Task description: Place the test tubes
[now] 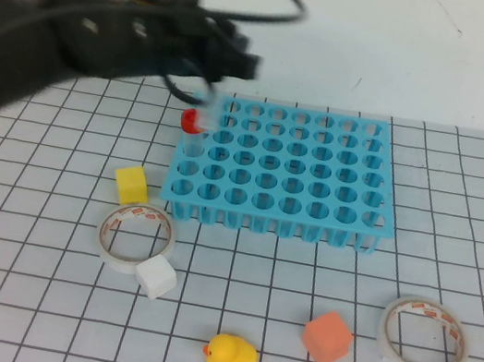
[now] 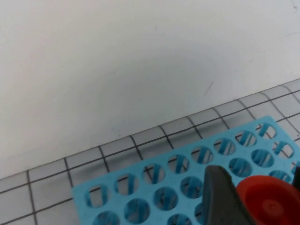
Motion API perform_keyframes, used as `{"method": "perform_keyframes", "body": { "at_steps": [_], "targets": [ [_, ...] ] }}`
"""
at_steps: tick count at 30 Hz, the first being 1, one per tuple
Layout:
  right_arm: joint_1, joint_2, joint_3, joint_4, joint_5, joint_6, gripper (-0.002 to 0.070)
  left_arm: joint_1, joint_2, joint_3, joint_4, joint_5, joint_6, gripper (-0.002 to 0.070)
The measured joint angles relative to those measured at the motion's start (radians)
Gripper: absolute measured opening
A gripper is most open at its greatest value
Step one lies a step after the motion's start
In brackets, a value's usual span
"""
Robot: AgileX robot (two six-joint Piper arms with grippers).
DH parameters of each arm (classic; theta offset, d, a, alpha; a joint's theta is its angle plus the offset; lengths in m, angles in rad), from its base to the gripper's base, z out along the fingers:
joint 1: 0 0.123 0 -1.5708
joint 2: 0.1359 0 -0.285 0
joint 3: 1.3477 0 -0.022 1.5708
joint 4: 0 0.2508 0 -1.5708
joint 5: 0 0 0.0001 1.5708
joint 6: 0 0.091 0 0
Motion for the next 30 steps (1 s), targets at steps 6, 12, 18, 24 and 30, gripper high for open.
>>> {"method": "perform_keyframes", "body": {
  "at_steps": [6, 12, 18, 24, 30],
  "targets": [
    [0.000, 0.000, 0.000, 0.000, 0.000, 0.000, -0.0001, -0.093, 0.000, 0.000, 0.129, -0.116, -0.171, 0.0258],
    [0.000, 0.000, 0.000, -0.002, 0.000, 0.000, -0.0001, -0.098, 0.015, 0.002, 0.175, -0.222, -0.195, 0.0258],
    [0.000, 0.000, 0.000, -0.002, 0.000, 0.000, -0.0001, -0.098, 0.017, 0.102, 0.402, -0.390, -0.470, 0.0258],
    [0.000, 0.000, 0.000, -0.002, 0.001, 0.000, -0.0001, -0.092, 0.040, 0.206, 0.438, -0.618, -0.556, 0.0258],
    [0.000, 0.000, 0.000, -0.002, 0.001, 0.000, -0.0001, -0.092, 0.109, 0.213, 0.442, -0.670, -0.564, 0.0258]
  ]
}}
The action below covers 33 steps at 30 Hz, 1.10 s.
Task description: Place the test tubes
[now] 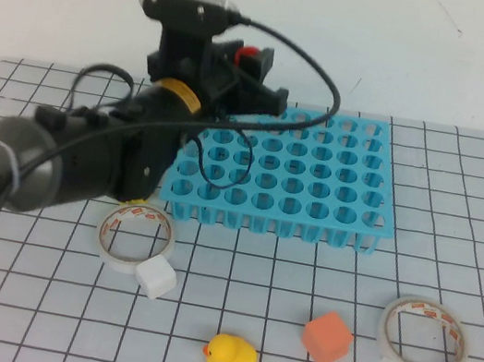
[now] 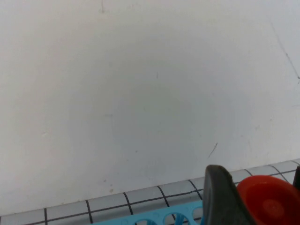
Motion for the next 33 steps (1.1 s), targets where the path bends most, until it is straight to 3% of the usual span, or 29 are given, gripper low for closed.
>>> {"method": "perform_keyframes", "body": {
  "at_steps": [11, 22, 33],
  "targets": [
    [0.000, 0.000, 0.000, 0.000, 0.000, 0.000, -0.0001, 0.002, 0.071, 0.005, -0.002, -0.074, 0.121, 0.0258],
    [0.000, 0.000, 0.000, -0.001, 0.000, 0.000, -0.0001, 0.022, 0.075, 0.005, -0.140, -0.044, 0.129, 0.0258],
    [0.000, 0.000, 0.000, -0.001, 0.002, 0.000, -0.0001, 0.022, 0.138, 0.005, -0.150, -0.109, 0.130, 0.0258]
  ]
}}
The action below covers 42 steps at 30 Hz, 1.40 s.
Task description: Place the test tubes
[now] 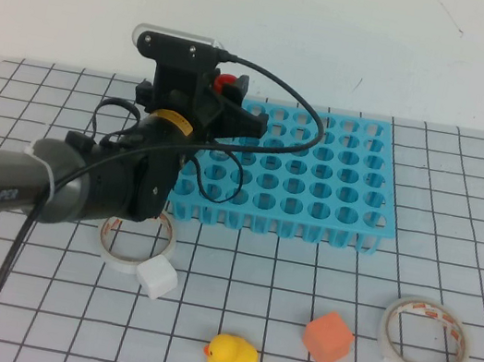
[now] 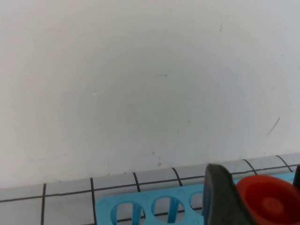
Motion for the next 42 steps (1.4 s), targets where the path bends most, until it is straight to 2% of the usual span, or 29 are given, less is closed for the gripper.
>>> {"method": "perform_keyframes", "body": {
  "at_steps": [13, 21, 27, 42],
  "targets": [
    [0.000, 0.000, 0.000, 0.000, 0.002, 0.000, -0.0001, 0.000, 0.009, -0.006, 0.000, -0.021, 0.045, 0.0258],
    [0.000, 0.000, 0.000, 0.000, 0.002, 0.000, -0.0001, 0.000, -0.021, -0.006, 0.002, 0.054, 0.062, 0.0258],
    [0.000, 0.000, 0.000, 0.000, 0.004, 0.000, -0.0001, 0.000, -0.025, 0.004, 0.002, 0.102, 0.018, 0.0258],
    [0.000, 0.000, 0.000, 0.000, 0.004, 0.000, -0.0001, 0.000, -0.023, 0.013, 0.005, 0.114, 0.037, 0.0258]
  ]
}}
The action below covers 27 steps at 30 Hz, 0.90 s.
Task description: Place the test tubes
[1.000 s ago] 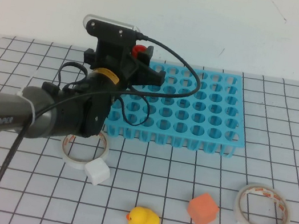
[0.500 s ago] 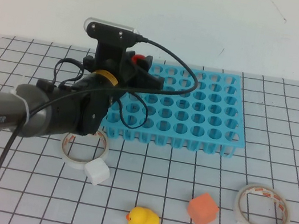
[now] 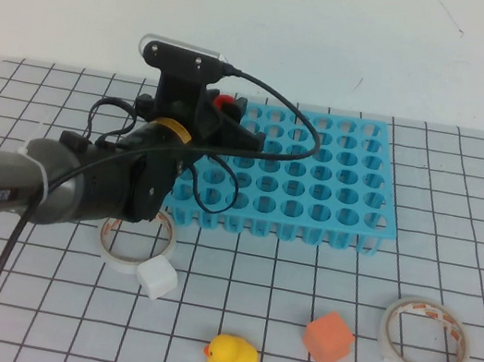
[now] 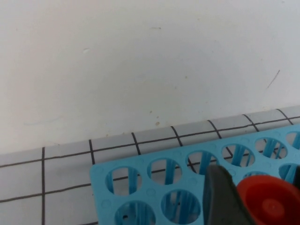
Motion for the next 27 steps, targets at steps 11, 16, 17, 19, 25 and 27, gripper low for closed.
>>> {"method": "perform_keyframes", "body": {
  "at_steps": [11, 16, 17, 19, 25, 27],
  "targets": [
    [0.000, 0.000, 0.000, 0.000, 0.000, 0.000, -0.0001, 0.000, -0.004, 0.004, 0.097, -0.100, 0.057, 0.0372],
    [0.000, 0.000, 0.000, 0.000, 0.000, 0.000, -0.0001, 0.000, -0.023, 0.005, 0.102, -0.084, 0.059, 0.0377],
    [0.000, 0.000, 0.000, 0.000, 0.000, 0.000, -0.0001, 0.000, -0.033, 0.007, 0.102, -0.082, 0.059, 0.0378],
    [0.000, 0.000, 0.000, 0.000, 0.000, 0.000, -0.0001, 0.000, -0.065, 0.007, 0.118, -0.085, 0.059, 0.0378],
    [0.000, 0.000, 0.000, 0.000, 0.000, 0.000, -0.0001, 0.000, -0.228, 0.007, 0.151, -0.113, 0.081, 0.0288],
    [0.000, 0.000, 0.000, 0.000, 0.000, 0.000, -0.0001, 0.000, -0.288, 0.007, 0.151, -0.117, 0.107, 0.0227]
  ]
}}
